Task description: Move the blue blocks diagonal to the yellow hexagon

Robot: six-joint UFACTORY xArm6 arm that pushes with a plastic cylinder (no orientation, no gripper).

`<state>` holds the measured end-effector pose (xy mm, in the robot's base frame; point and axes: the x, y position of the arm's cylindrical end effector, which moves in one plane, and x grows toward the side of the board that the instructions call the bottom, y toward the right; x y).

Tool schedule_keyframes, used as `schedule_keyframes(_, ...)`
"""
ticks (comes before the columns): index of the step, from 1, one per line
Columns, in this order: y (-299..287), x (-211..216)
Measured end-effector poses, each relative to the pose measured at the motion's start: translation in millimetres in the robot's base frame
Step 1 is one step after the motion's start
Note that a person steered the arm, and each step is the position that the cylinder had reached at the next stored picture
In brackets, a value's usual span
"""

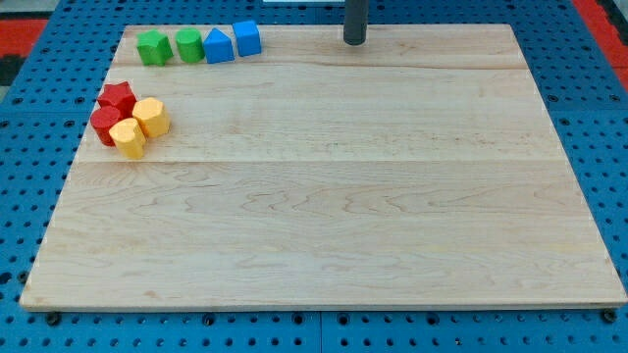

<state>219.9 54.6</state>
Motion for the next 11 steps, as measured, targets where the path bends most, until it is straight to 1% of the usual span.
schedule_keyframes(2, -4, 1)
schedule_keyframes(3, -21, 20)
schedule_keyframes(4, -33, 12)
schedule_keyframes(5, -69, -17)
schedule_keyframes(6, -91, -28)
schedule_keyframes(7, -124, -26)
schedule_keyframes(8, -175, -26)
schedule_keyframes(9, -185, -26)
schedule_keyframes(10, -185, -9)
schedule_keyframes(11, -187, 18)
